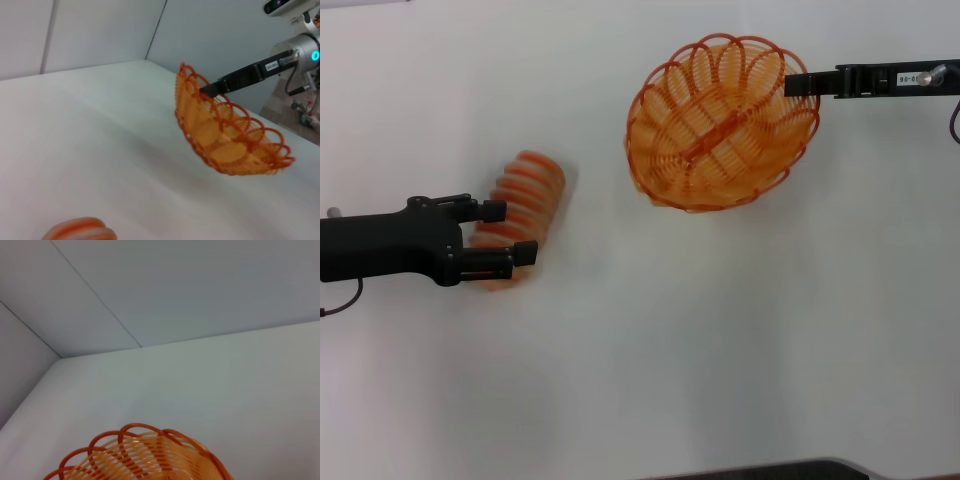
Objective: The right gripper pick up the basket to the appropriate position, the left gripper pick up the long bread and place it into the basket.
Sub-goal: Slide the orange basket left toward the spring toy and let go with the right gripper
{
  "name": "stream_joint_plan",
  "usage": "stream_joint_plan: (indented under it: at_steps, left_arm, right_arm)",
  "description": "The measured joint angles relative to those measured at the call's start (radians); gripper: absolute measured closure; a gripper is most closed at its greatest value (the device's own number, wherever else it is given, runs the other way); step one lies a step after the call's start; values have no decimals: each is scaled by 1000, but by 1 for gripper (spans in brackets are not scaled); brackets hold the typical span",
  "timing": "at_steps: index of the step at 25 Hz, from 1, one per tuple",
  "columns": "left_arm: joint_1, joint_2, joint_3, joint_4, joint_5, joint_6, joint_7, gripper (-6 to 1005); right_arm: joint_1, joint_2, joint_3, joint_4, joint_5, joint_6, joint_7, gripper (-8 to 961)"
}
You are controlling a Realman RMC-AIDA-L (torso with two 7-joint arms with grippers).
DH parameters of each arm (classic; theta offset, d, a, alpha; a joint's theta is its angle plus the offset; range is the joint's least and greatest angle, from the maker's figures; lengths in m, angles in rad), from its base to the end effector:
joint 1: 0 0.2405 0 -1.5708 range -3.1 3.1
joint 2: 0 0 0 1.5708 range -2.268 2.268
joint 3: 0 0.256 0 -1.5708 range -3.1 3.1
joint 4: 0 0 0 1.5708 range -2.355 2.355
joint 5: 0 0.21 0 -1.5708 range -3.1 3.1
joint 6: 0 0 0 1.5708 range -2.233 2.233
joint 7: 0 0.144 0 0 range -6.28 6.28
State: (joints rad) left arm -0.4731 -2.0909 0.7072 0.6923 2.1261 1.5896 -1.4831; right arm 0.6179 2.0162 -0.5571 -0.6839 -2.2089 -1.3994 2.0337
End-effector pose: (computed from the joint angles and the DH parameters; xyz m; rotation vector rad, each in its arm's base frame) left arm -0.2839 0.3037 -0.0103 -2.7997 -0.8201 -0.5612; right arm 0.2834 0.3738 0.0378 -2.3512 1.4026 0.5704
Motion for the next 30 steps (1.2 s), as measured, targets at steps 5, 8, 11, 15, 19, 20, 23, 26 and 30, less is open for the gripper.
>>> stream_joint_plan:
  at_steps: [5,8,11,15,19,20,23,26,30]
  left_arm:
    - [-1,0,1,1,6,-14,0,172]
    - [-3,-2,1,1,20,-20,-1,172]
    - [-4,-5,1,1,25,-35,-1,172]
    - [-2,-7,2,15,25,-40,0,172]
    - [6,-18,2,52,25,-40,-1,172]
    - [7,-20,1,61,25,-40,-1,172]
    - [10,-24,2,82,26,-40,-2,172]
    - [11,-24,1,91,26,-45,-3,172]
    - [11,-24,1,93,26,-63,-3,171]
  right_arm:
    - [9,-5,1,19,7,-17,96,873]
    - [15,-6,1,24,14,-33,163,872]
    - [26,-7,-3,24,21,-38,231,872]
    - [41,-9,-26,24,19,-33,318,873]
    - [43,-11,-68,24,15,-5,394,873]
    - [43,-12,-79,24,11,0,414,873]
    - [45,-14,-100,24,-23,16,474,873]
    - [57,-14,-103,26,-77,33,519,872]
    - [76,-14,-106,35,-134,46,574,872]
